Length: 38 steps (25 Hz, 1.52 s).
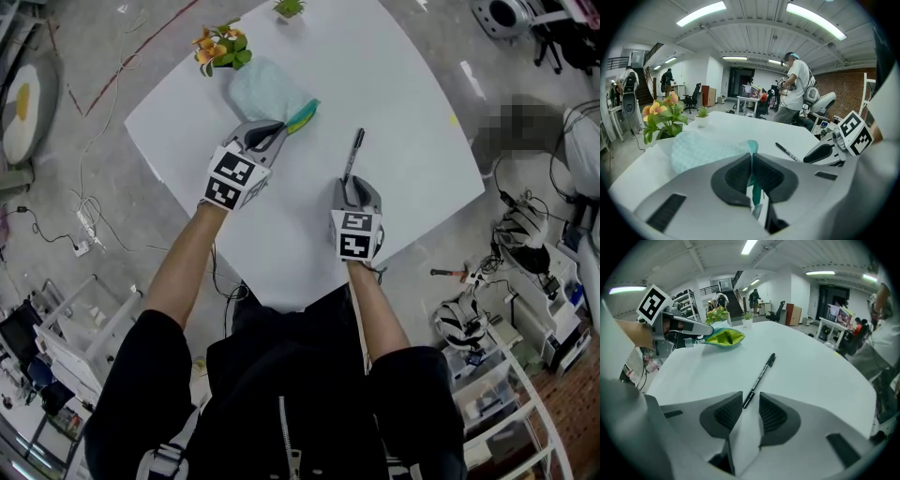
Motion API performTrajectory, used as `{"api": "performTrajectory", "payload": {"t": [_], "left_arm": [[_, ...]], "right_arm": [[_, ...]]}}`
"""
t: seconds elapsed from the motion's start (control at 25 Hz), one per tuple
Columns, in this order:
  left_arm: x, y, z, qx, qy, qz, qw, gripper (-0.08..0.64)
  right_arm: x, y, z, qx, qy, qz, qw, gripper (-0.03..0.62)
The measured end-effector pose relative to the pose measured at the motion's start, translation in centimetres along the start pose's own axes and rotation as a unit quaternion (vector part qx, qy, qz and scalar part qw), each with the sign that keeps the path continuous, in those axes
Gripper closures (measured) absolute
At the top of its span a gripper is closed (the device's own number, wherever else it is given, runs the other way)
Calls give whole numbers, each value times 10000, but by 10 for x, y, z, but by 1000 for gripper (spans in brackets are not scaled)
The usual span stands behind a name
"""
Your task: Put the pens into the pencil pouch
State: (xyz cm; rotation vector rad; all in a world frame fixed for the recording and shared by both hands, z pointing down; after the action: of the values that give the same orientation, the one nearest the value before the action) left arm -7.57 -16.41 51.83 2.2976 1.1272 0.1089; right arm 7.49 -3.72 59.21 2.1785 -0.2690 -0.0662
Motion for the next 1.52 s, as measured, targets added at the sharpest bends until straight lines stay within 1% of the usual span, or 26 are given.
{"api": "performTrajectory", "payload": {"t": [0.08,0.16,0.32,0.52,0.72,0.88,1.08,1.32,1.52], "left_arm": [[0,0,0,-7,4,7,10000,526],[0,0,0,-14,9,8,10000,526],[0,0,1,-18,13,10,10000,526],[0,1,2,-1,12,28,10000,526],[1,1,5,26,29,27,10000,526],[0,1,5,29,32,34,10000,526],[1,1,5,20,30,35,10000,526],[0,2,5,26,18,30,10000,526],[0,1,5,34,12,31,10000,526]], "right_arm": [[5,-2,-2,-18,68,-66,10000,508],[9,-2,-4,-24,115,-113,9999,532],[13,-1,-7,-5,164,-121,9998,546],[17,-3,-6,13,311,86,9995,551],[28,-12,-6,190,400,248,9987,552],[37,-24,-3,253,197,349,9989,552],[42,-41,5,354,-7,653,9972,552],[42,-49,14,271,-397,884,9949,552],[32,-43,17,159,-507,1180,9916,552]]}}
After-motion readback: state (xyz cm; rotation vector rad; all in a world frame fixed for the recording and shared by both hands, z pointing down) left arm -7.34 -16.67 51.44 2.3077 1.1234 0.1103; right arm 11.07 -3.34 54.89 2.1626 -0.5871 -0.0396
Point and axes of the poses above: the fingertips, and each gripper's own axes: y forward along the fingers, x to its right, z out of its top, the point moved 3 cm from there along -y, backward along the fingers
